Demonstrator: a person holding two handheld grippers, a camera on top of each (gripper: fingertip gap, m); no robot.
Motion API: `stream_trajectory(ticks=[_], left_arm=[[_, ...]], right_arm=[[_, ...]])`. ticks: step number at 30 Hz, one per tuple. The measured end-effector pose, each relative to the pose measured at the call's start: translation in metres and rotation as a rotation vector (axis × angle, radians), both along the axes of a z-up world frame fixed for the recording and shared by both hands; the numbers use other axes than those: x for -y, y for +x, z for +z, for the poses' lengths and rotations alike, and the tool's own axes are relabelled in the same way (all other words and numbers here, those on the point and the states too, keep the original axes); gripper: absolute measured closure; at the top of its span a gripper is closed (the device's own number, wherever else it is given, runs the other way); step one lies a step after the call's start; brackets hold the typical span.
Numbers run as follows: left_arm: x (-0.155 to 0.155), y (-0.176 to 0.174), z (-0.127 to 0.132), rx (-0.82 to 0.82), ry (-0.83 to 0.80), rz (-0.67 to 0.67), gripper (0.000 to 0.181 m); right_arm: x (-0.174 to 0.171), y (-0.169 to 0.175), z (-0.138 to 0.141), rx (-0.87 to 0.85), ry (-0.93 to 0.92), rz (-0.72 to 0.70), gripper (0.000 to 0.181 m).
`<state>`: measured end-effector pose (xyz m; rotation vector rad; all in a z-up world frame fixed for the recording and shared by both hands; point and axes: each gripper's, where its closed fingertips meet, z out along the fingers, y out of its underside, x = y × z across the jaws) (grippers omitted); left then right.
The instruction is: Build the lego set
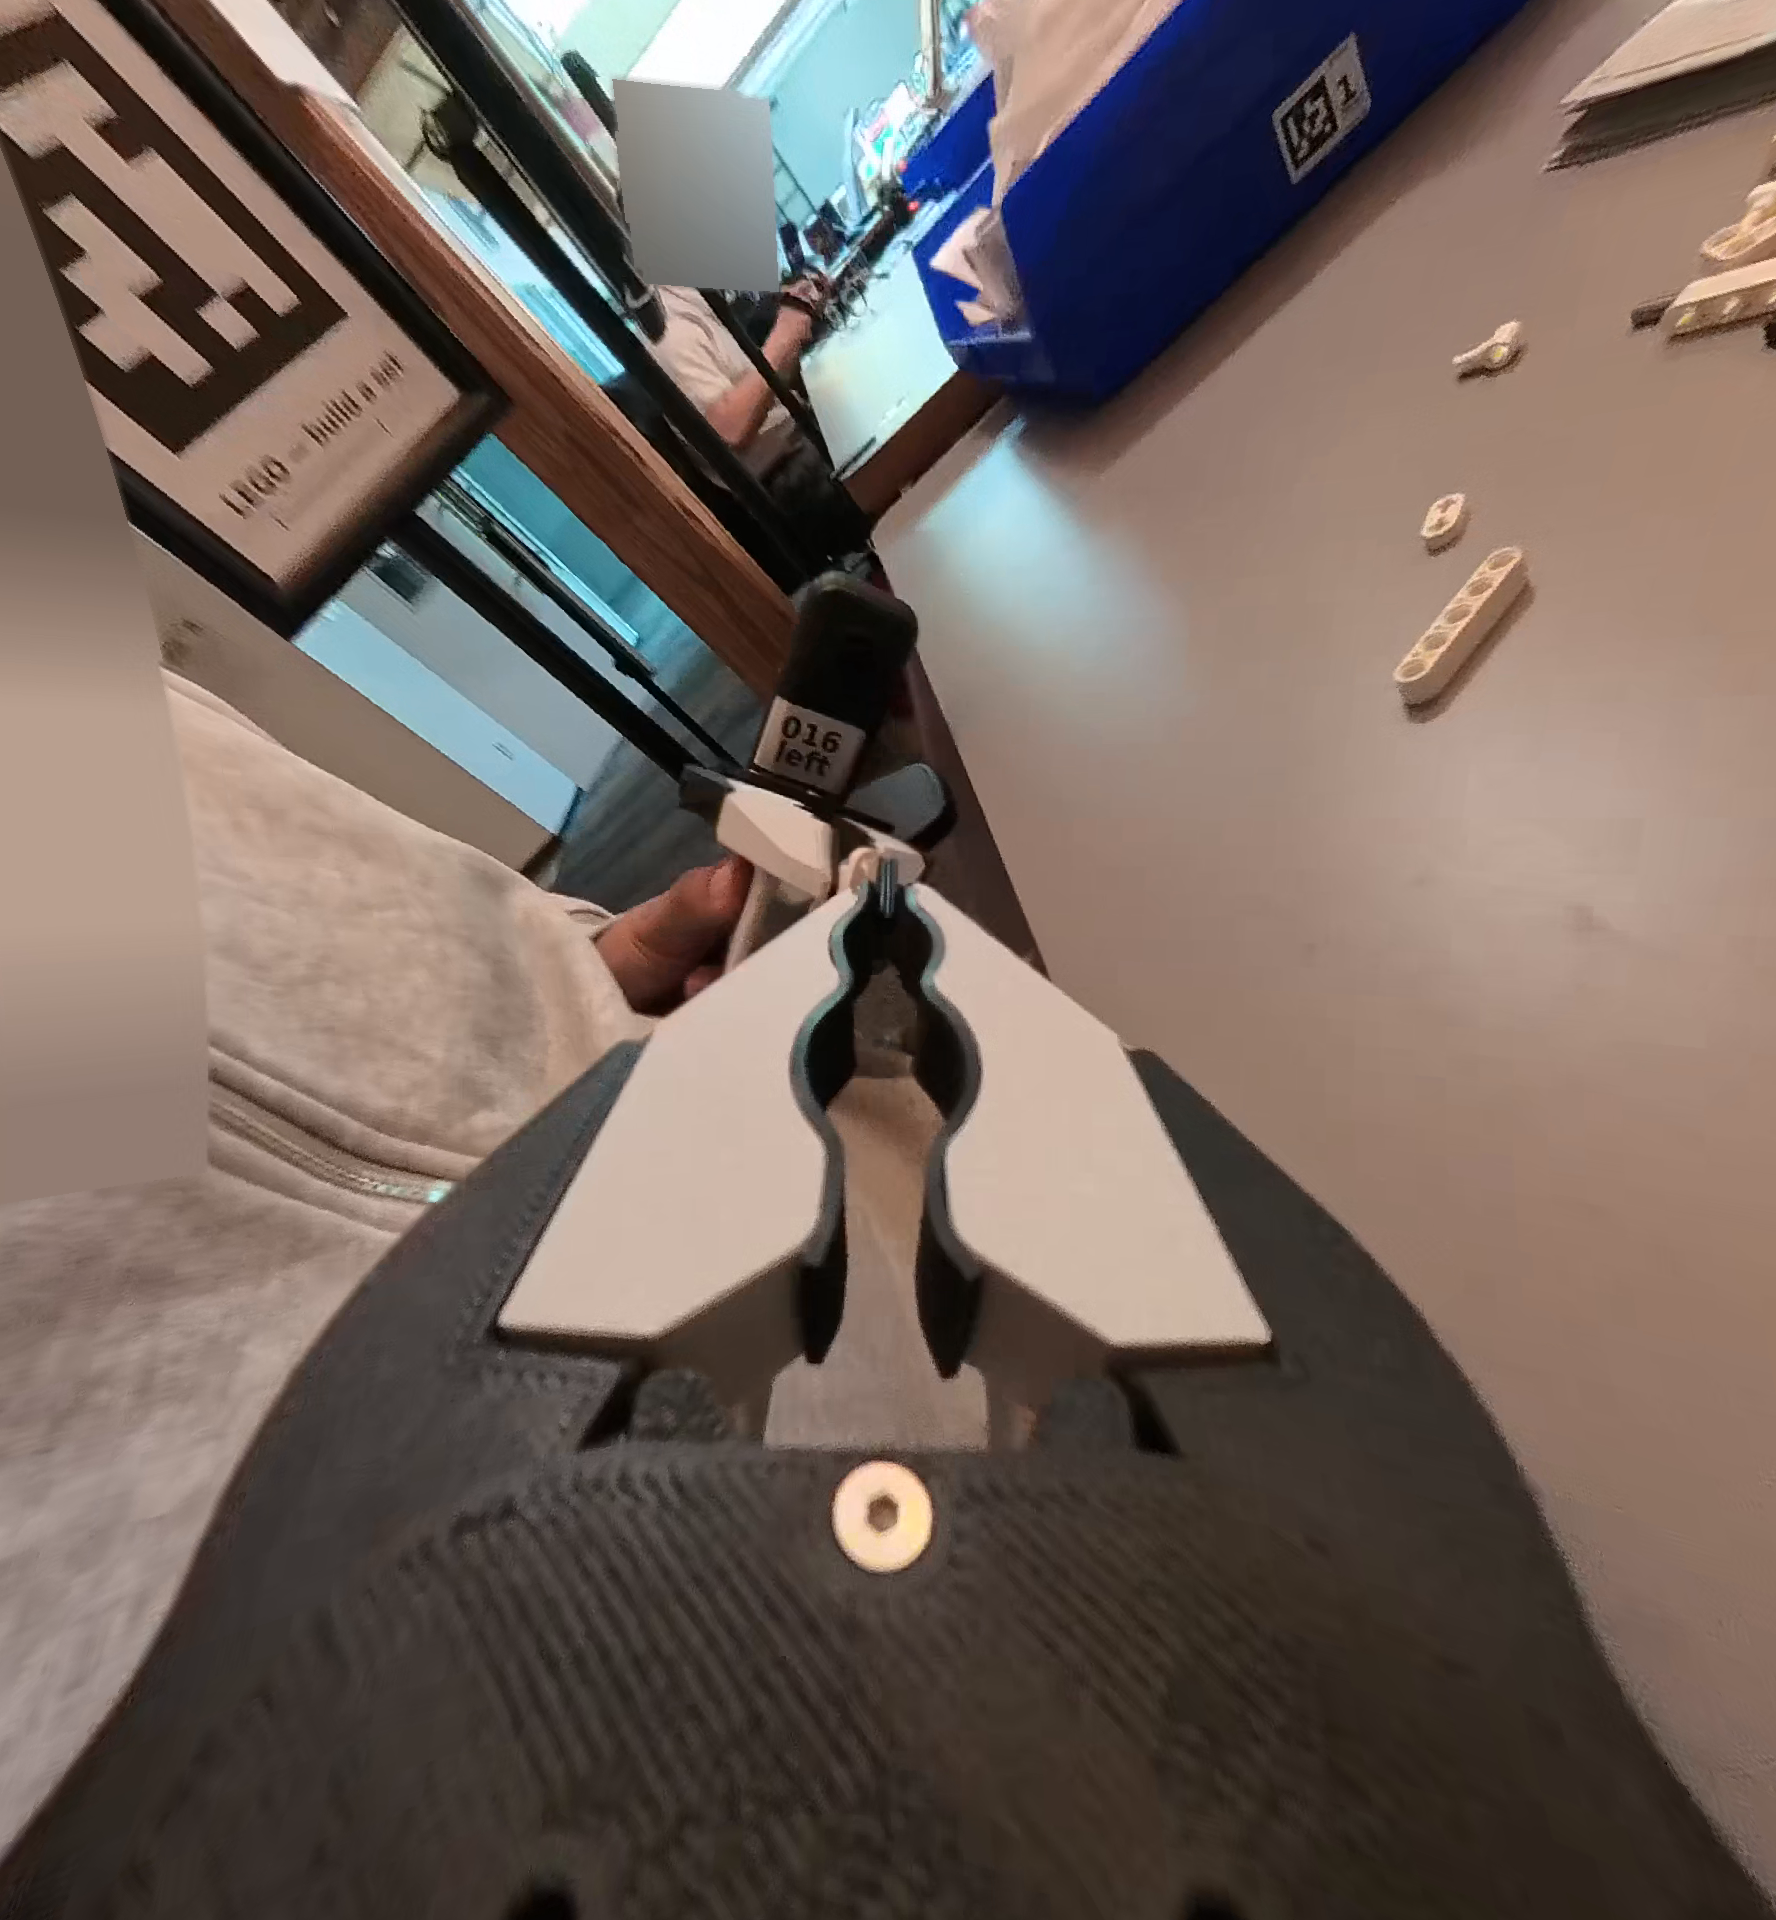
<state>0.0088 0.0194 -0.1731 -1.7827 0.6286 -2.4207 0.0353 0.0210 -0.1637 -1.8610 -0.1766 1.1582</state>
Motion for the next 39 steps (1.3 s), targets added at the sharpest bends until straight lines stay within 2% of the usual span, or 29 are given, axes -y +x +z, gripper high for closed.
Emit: stream_trajectory(ticks=[4,10,12,18,24,39], left_arm=[[0.002,0.000,0.007,0.023,0.102,-0.018,0.177],[0.009,0.012,0.007,-0.029,0.459,-0.085,0.177],[0.008,0.017,0.013,-0.005,0.529,-0.101,0.177],[-0.001,0.030,0.015,0.014,0.503,-0.122,0.177],[-0.013,0.035,0.013,0.011,0.422,-0.100,0.178],[-0.015,0.041,0.012,0.013,0.400,-0.136,0.177]], right_arm=[[0.004,0.002,0.006,-0.017,-0.017,0.031,0.179],[0.008,0.004,0.008,0.024,-0.010,0.106,0.179],[0.005,0.009,0.007,0.031,-0.014,0.115,0.179],[-0.005,0.020,0.012,0.051,0.017,0.117,0.179],[-0.010,0.026,0.013,-0.009,0.015,0.114,0.180],[-0.015,0.031,0.011,-0.091,-0.013,0.130,0.180]])
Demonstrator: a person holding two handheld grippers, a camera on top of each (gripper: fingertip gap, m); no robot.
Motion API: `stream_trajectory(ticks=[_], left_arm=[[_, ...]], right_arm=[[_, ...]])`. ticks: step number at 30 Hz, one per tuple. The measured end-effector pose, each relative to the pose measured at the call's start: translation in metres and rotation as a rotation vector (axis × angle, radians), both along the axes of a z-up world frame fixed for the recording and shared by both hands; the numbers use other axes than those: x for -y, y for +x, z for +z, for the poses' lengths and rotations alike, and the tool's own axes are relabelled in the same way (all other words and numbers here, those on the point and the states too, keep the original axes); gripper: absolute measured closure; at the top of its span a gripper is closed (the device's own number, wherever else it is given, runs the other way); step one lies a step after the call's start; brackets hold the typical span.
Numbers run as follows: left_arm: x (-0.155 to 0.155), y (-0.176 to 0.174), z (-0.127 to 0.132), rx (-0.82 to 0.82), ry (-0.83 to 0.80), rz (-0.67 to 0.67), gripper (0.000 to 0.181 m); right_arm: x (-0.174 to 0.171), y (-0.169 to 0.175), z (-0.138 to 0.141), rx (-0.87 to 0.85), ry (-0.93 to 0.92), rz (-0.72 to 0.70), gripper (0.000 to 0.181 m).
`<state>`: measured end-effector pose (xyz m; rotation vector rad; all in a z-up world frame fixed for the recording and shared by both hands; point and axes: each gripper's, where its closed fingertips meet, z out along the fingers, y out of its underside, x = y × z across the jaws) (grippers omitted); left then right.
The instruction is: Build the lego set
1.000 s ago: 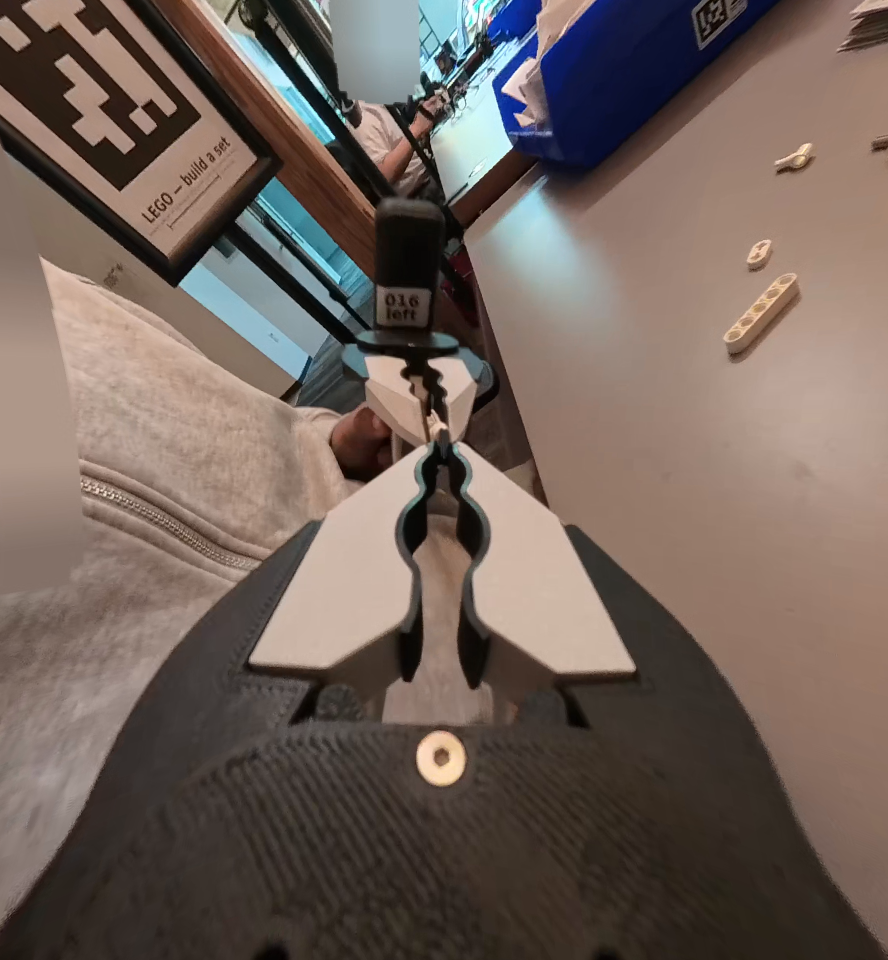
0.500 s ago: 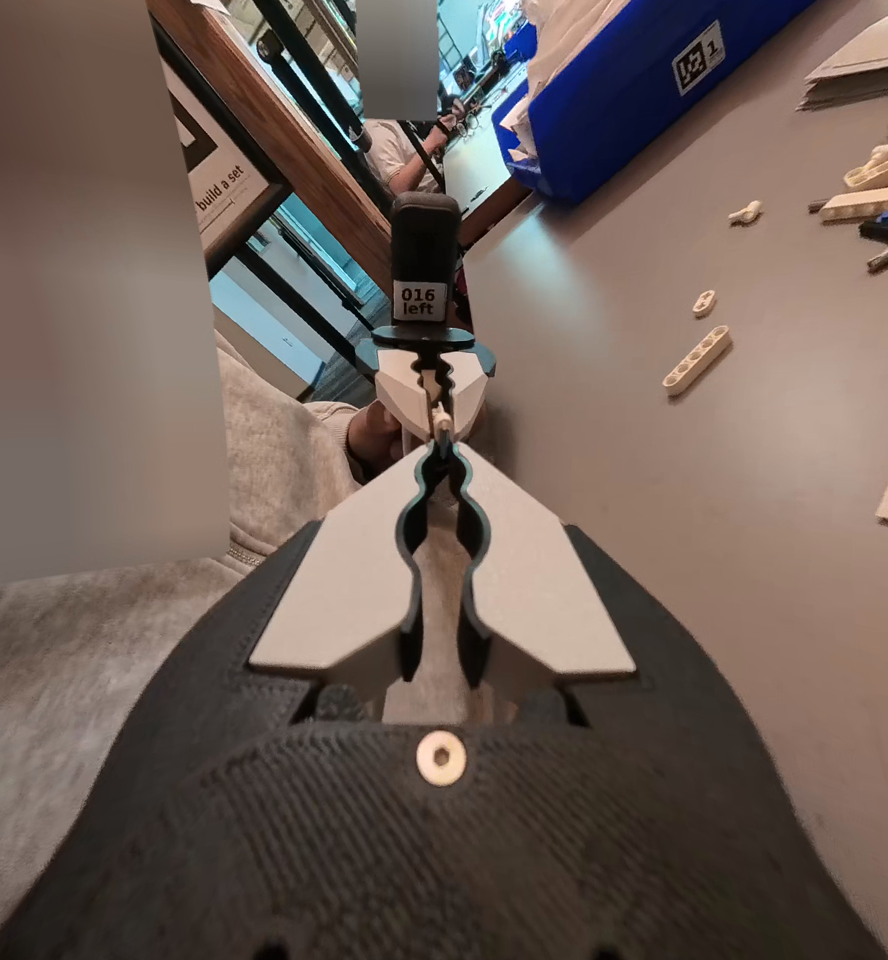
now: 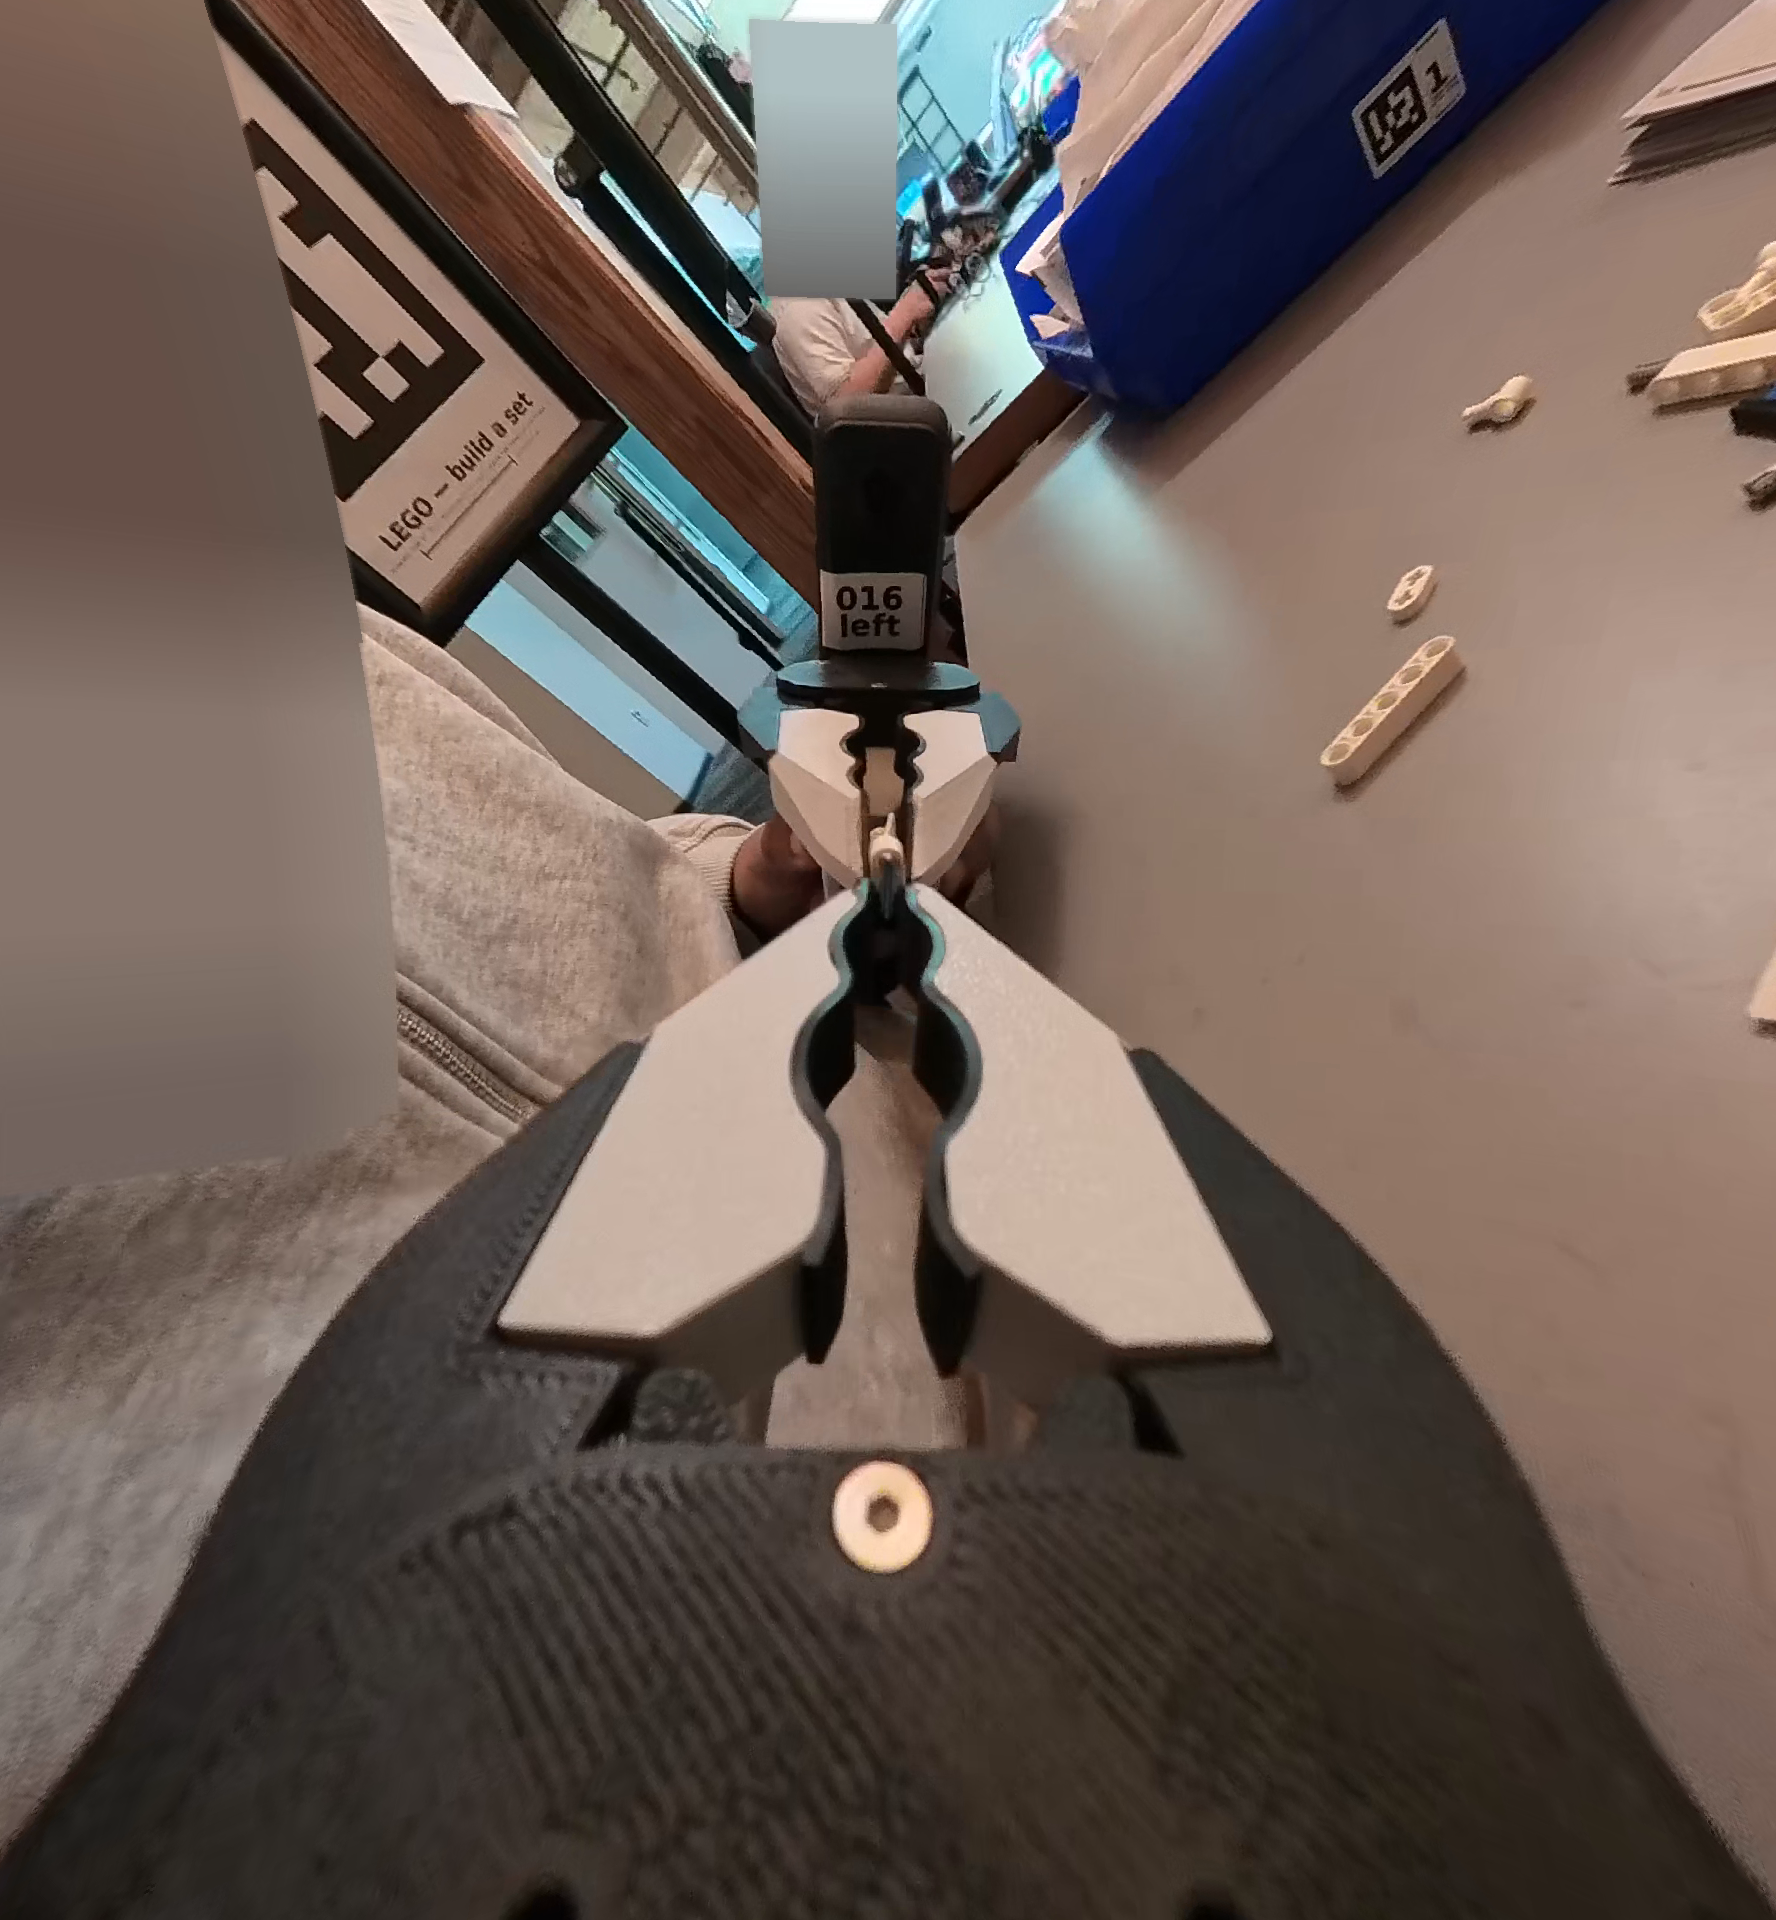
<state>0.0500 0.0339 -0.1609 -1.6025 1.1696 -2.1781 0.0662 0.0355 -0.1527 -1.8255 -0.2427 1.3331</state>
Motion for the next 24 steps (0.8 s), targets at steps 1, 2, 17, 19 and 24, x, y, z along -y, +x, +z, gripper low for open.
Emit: stream_trajectory(ticks=[1,2,17,19,24], left_arm=[[0.000,0.000,0.000,-0.002,-0.003,0.000,0.177],[0.000,0.000,-0.001,-0.008,0.001,-0.001,0.177],[0.001,0.000,-0.008,-0.029,0.029,-0.008,0.178],[0.001,0.000,-0.008,-0.028,0.033,-0.009,0.177],[0.002,0.000,-0.008,-0.032,0.031,-0.014,0.177]], right_arm=[[0.000,0.000,0.000,-0.013,-0.008,-0.002,0.180],[0.000,0.000,-0.002,-0.019,-0.018,-0.003,0.180],[0.002,0.000,-0.008,-0.067,-0.101,0.014,0.180],[0.002,0.001,-0.011,-0.051,-0.110,0.009,0.180],[0.001,0.002,-0.012,-0.061,-0.112,-0.002,0.180]])
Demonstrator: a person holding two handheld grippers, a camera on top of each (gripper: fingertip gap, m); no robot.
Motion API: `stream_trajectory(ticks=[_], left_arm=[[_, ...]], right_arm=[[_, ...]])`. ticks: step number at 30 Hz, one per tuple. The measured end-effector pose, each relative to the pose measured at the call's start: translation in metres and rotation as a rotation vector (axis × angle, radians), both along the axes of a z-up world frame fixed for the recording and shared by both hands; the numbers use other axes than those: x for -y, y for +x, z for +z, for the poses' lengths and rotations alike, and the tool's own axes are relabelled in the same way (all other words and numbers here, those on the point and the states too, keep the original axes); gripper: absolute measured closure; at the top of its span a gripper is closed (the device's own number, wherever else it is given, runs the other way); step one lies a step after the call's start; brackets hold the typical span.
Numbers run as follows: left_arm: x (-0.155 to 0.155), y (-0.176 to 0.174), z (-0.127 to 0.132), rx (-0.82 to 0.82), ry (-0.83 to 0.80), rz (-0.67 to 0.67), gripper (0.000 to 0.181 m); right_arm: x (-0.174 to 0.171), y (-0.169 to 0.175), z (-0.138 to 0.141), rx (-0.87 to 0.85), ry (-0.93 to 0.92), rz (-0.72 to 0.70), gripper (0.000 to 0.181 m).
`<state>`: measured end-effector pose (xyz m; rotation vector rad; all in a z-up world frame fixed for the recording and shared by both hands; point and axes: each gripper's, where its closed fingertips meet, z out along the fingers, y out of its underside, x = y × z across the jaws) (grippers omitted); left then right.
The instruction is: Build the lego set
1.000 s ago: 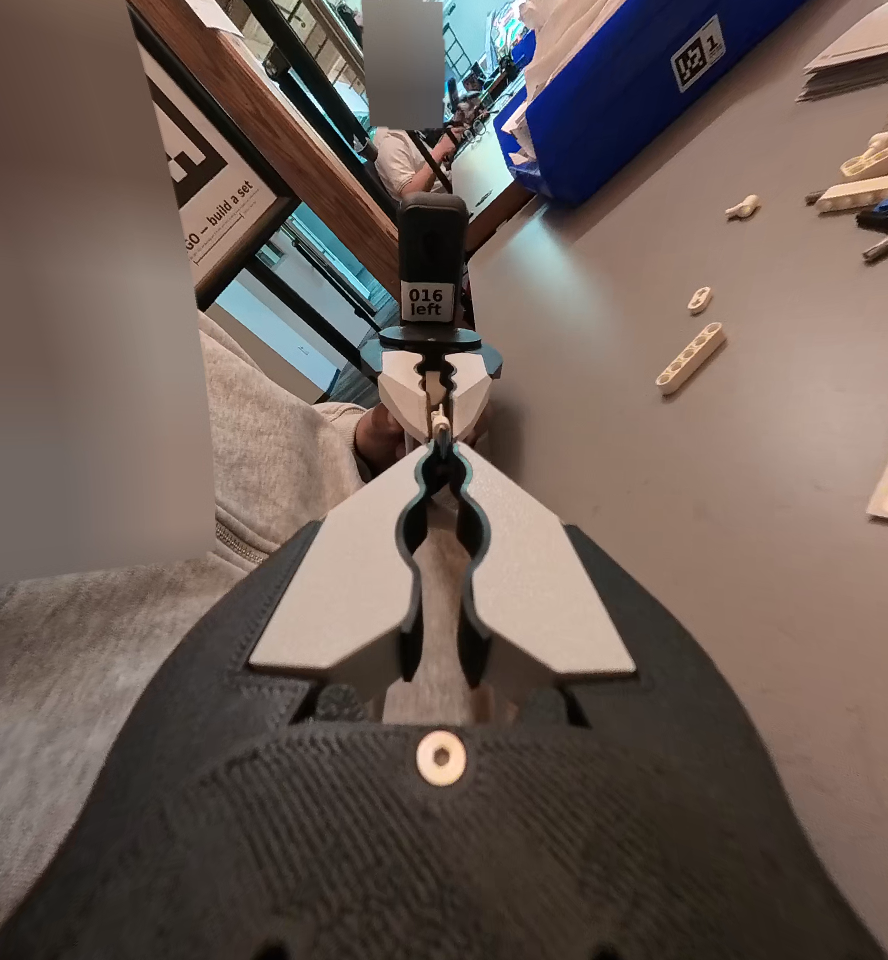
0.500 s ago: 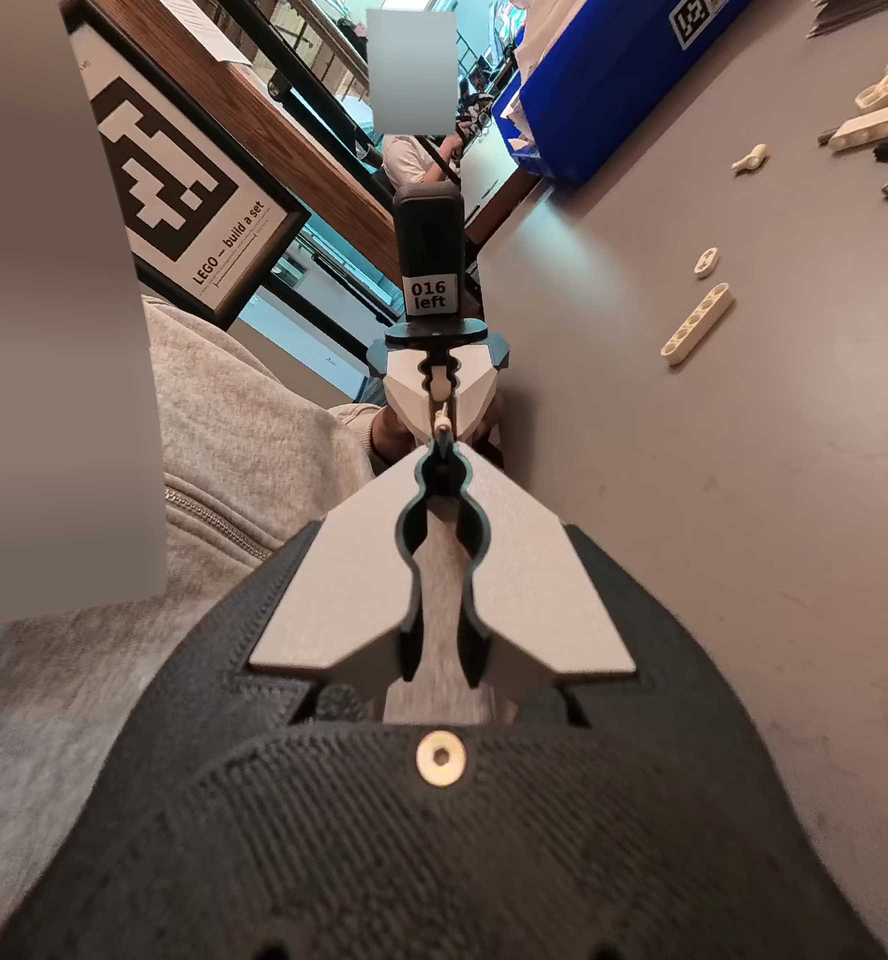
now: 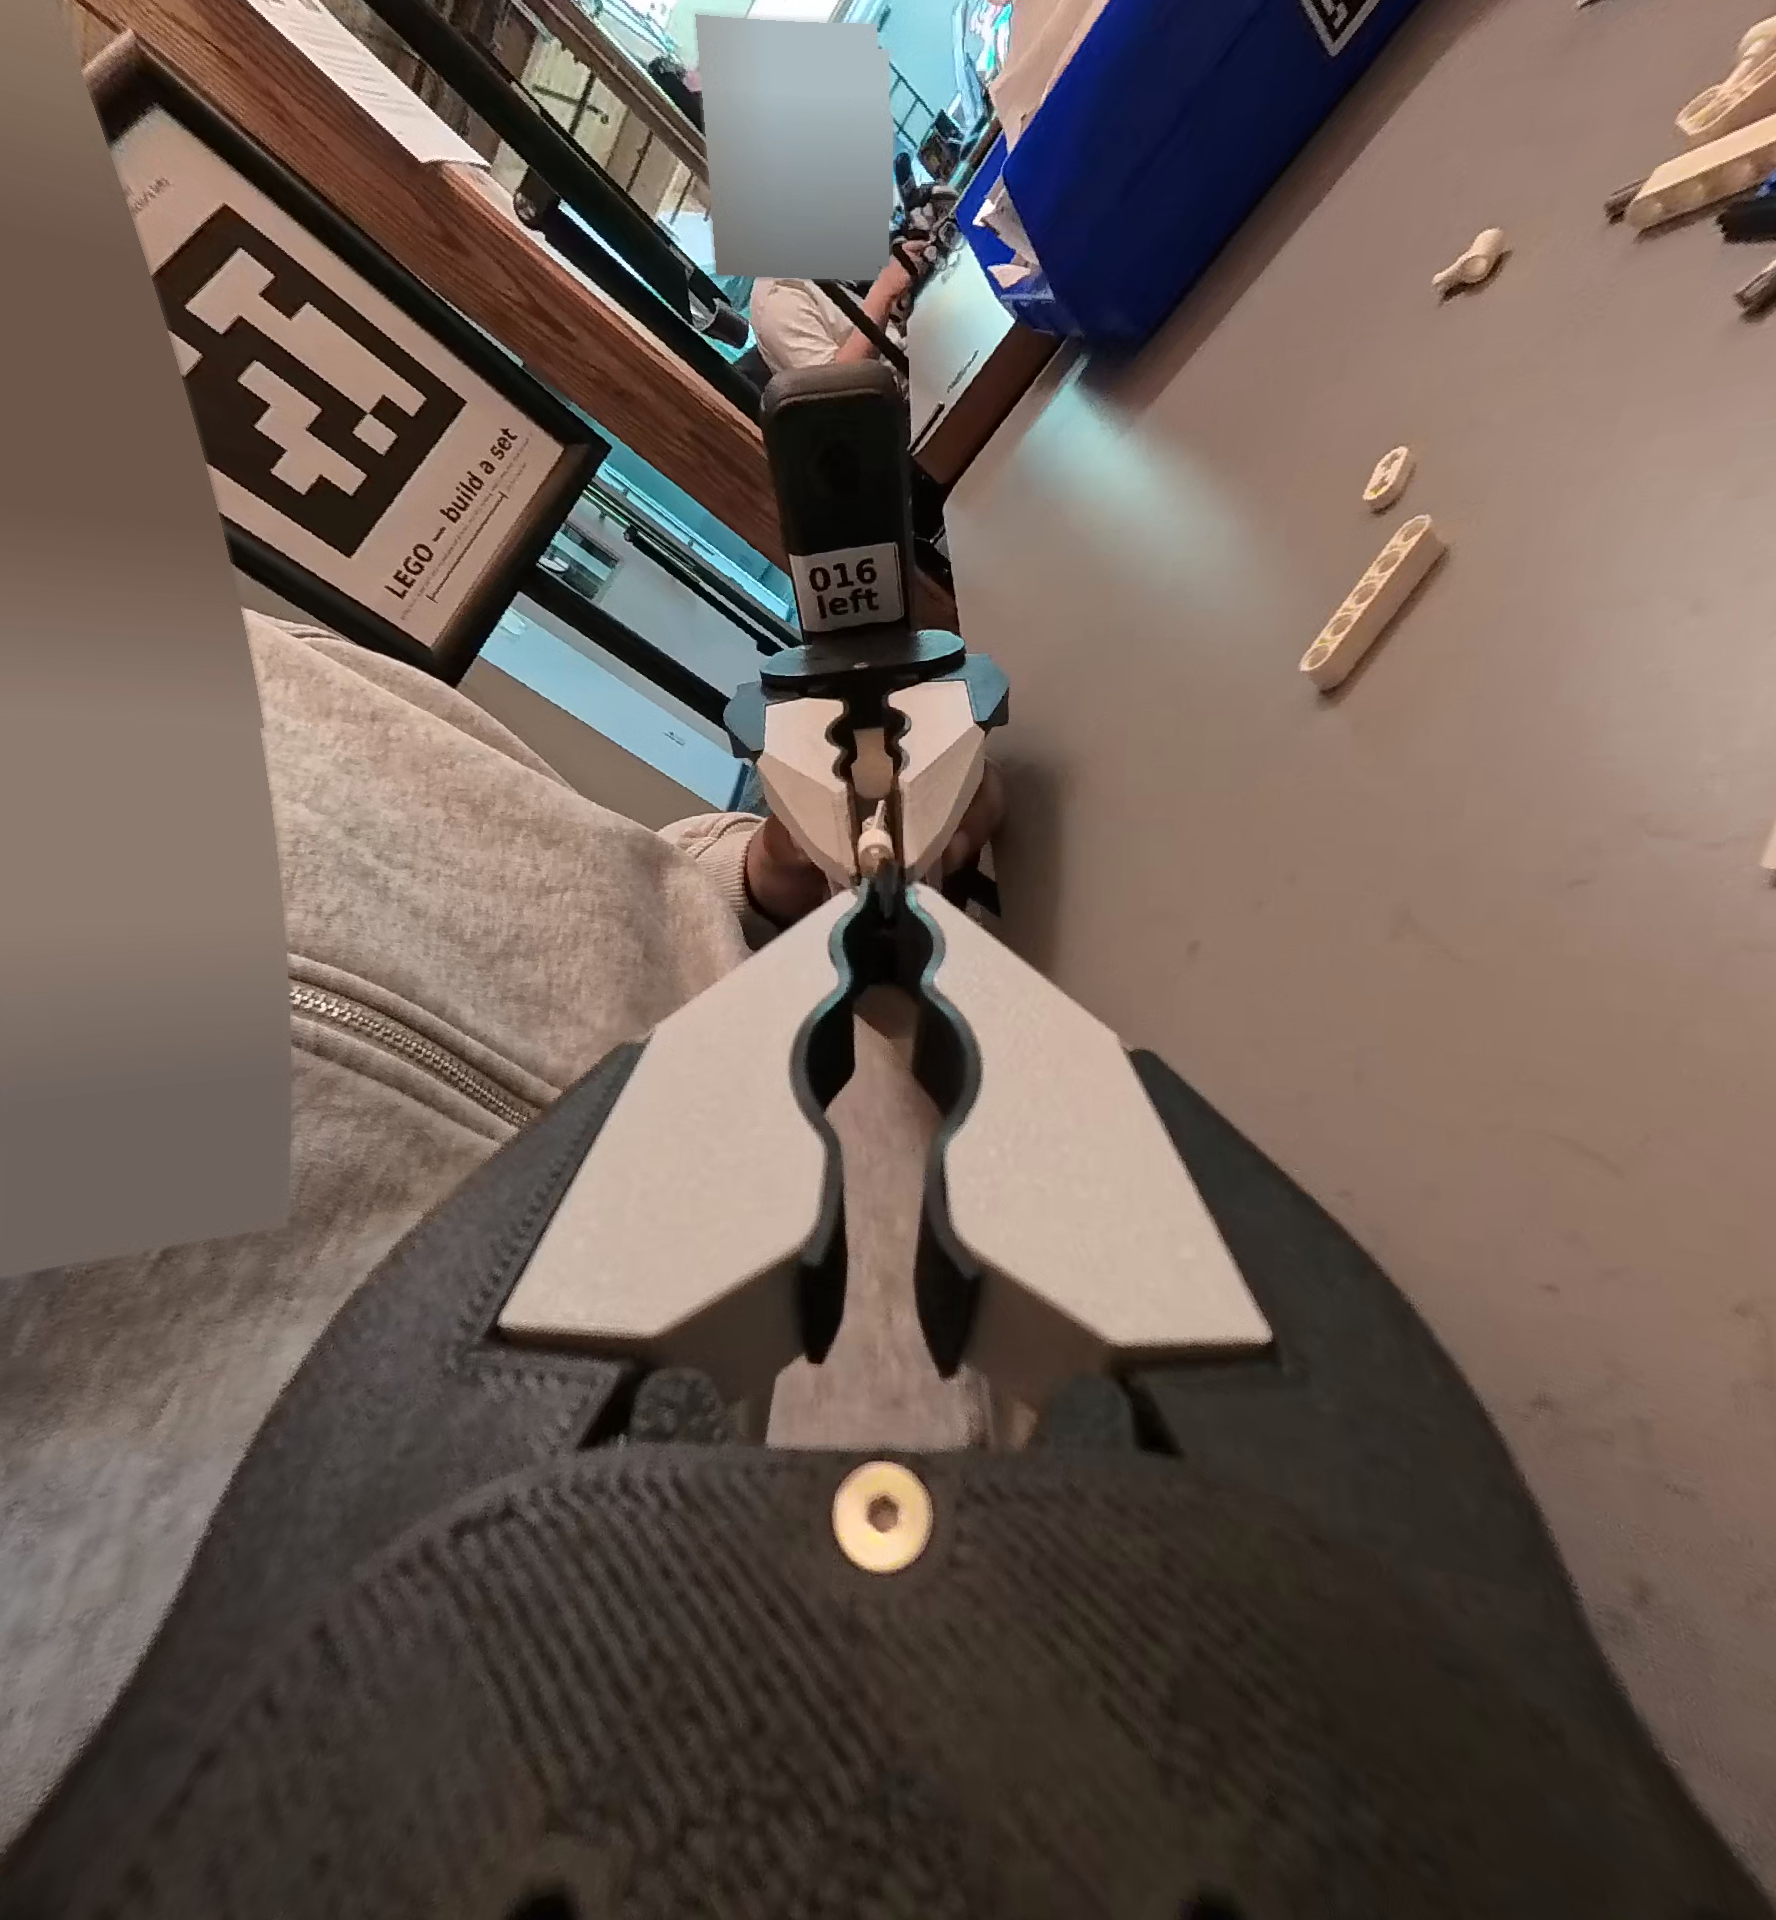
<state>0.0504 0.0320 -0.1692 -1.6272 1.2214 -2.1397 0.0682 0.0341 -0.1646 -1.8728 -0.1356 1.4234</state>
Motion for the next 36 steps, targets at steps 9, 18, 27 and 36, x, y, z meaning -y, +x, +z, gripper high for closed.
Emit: stream_trajectory(ticks=[9,18,27,36], left_arm=[[0.0003,0.0005,-0.0019,-0.009,0.009,0.001,0.177],[-0.0002,0.0004,-0.0063,-0.026,0.024,-0.002,0.177],[-0.0007,0.0011,-0.0084,-0.037,0.040,0.004,0.177],[0.0012,0.0011,-0.0096,-0.036,0.061,0.000,0.178]], right_arm=[[0.0003,0.0001,0.0004,0.003,-0.006,-0.005,0.180],[-0.0003,0.0002,-0.0043,-0.041,-0.073,-0.027,0.180],[0.0000,0.0007,-0.0066,-0.109,-0.130,-0.032,0.179],[0.0015,-0.0001,-0.0084,-0.146,-0.149,-0.019,0.180]])
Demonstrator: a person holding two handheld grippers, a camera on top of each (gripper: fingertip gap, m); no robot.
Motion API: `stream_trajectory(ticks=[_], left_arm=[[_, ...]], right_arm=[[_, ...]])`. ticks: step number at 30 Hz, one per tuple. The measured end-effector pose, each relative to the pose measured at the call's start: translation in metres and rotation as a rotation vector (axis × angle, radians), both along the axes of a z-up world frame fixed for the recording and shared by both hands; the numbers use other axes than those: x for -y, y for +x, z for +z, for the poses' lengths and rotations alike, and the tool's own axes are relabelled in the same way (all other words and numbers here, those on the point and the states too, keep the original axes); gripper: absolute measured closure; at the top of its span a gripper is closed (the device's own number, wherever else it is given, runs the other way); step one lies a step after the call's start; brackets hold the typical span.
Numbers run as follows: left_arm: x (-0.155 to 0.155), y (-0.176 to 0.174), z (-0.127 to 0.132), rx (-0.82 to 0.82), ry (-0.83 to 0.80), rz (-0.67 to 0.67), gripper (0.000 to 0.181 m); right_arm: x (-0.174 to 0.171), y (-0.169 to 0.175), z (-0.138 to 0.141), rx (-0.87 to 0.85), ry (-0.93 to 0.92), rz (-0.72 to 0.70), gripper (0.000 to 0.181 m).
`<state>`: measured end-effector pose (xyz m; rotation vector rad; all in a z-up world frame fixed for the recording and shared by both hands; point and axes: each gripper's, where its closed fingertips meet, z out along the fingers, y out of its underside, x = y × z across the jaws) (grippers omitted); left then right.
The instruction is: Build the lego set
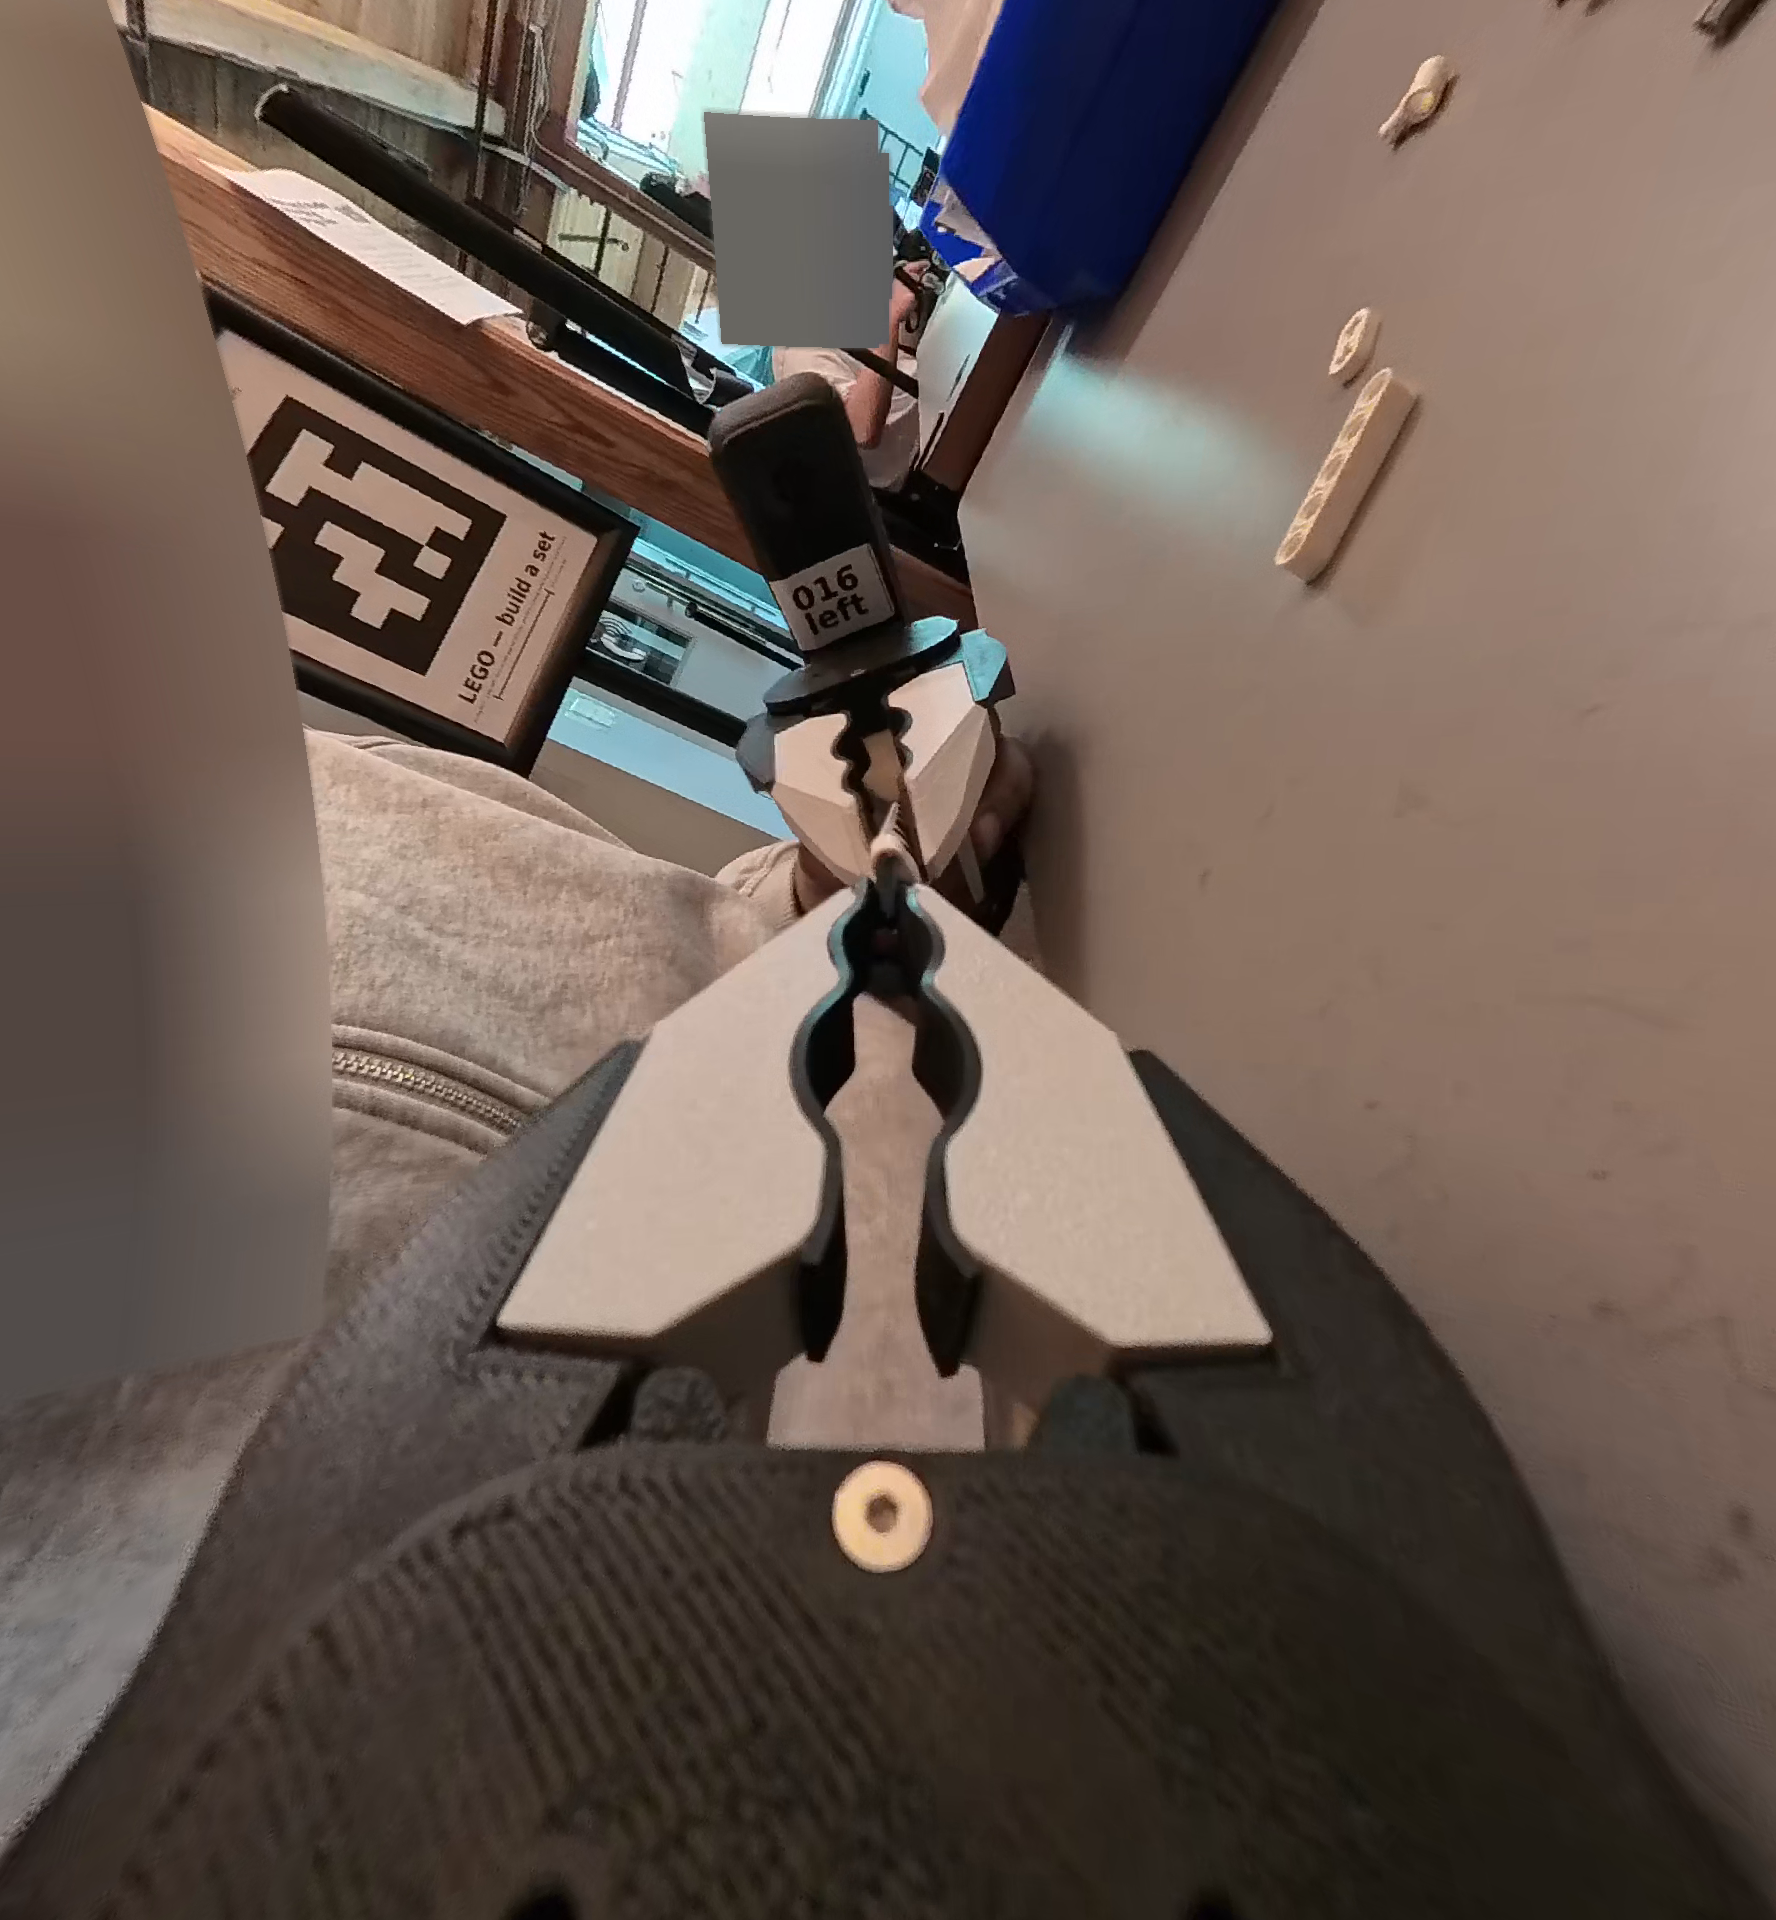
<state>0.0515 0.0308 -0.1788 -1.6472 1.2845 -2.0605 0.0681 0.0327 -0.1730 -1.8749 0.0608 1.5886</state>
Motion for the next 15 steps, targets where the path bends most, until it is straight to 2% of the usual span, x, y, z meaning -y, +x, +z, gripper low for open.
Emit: stream_trajectory(ticks=[15], left_arm=[[0.0039,-0.0012,0.0026,-0.011,-0.065,-0.062,0.177]], right_arm=[[0.0031,-0.0017,0.0030,0.059,0.067,0.053,0.179]])
